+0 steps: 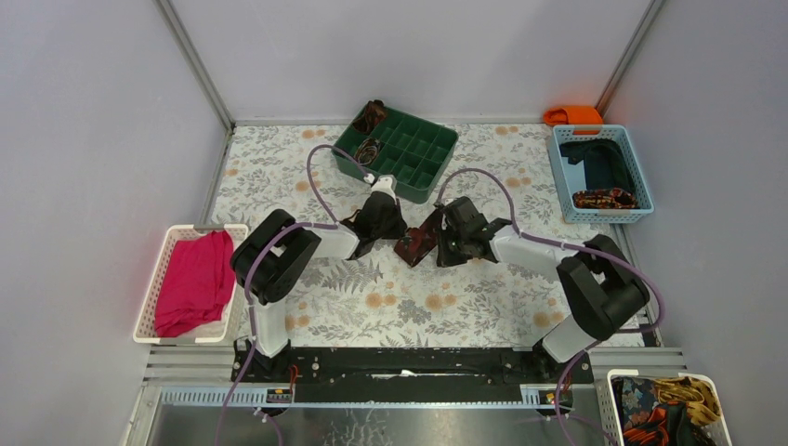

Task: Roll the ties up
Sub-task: Roll the tie at the center of the board.

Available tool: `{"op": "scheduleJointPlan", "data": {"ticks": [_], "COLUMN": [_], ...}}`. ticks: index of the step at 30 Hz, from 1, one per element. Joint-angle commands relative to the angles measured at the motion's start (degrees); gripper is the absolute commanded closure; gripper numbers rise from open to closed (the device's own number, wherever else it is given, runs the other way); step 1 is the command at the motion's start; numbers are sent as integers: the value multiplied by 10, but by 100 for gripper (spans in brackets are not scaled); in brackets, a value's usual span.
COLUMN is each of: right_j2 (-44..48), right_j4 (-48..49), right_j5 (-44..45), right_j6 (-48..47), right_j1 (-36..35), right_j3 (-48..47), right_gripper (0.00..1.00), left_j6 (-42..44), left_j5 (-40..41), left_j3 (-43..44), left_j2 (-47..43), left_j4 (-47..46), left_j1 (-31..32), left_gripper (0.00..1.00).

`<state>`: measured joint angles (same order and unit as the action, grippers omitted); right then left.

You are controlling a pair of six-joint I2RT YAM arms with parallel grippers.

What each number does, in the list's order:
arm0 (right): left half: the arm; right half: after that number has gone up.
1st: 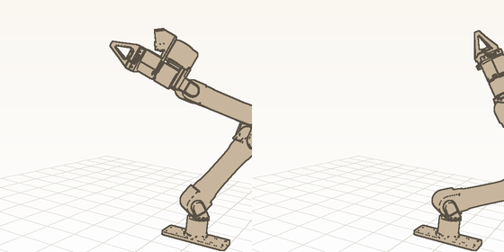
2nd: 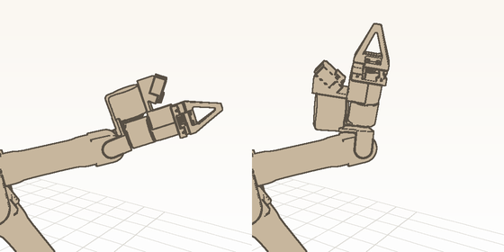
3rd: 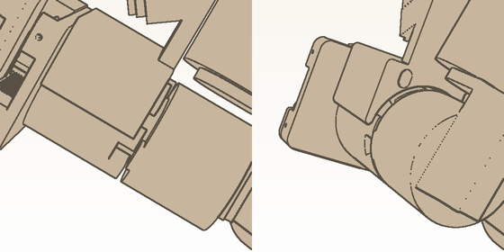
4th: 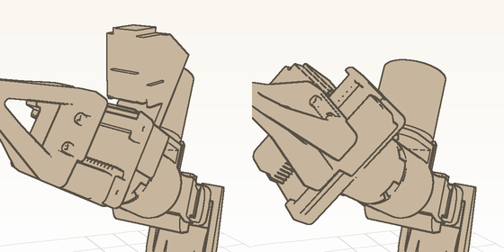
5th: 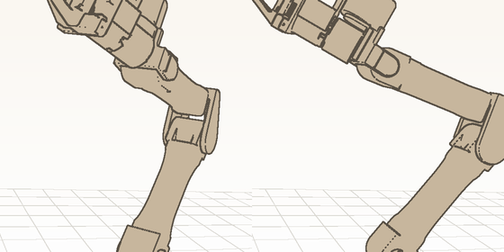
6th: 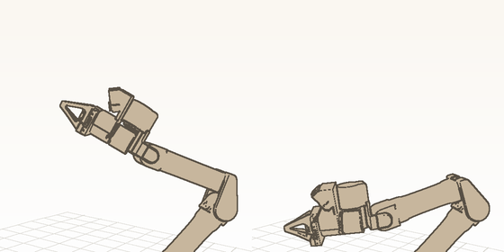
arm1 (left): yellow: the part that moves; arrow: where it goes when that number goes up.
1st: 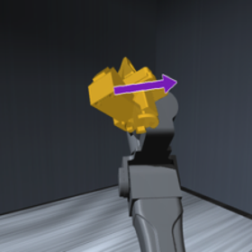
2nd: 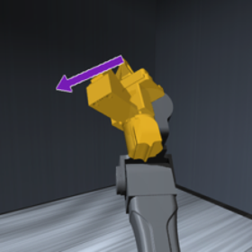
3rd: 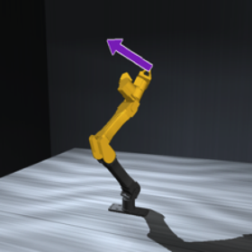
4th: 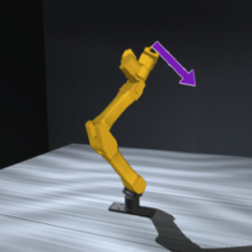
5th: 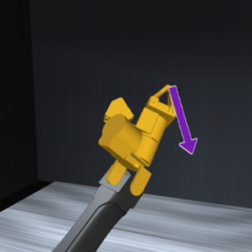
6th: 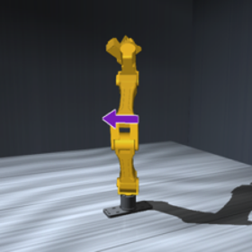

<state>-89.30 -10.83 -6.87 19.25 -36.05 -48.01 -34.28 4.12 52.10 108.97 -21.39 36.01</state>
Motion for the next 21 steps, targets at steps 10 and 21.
{"op": "scheduleJointPlan", "data": {"ticks": [10, 21], "right_j2": [-91, -129], "right_j4": [64, 80], "right_j5": [-42, -68], "right_j6": [29, 47], "right_j1": [1, -1], "right_j3": [-21, -72], "right_gripper": [100, 100], "left_j6": [-17, -32], "left_j5": [-30, -66], "left_j3": [-52, -48], "left_j2": [18, 37], "left_j4": [-47, -61], "left_j1": [7, 17], "left_gripper": [100, 100]}}
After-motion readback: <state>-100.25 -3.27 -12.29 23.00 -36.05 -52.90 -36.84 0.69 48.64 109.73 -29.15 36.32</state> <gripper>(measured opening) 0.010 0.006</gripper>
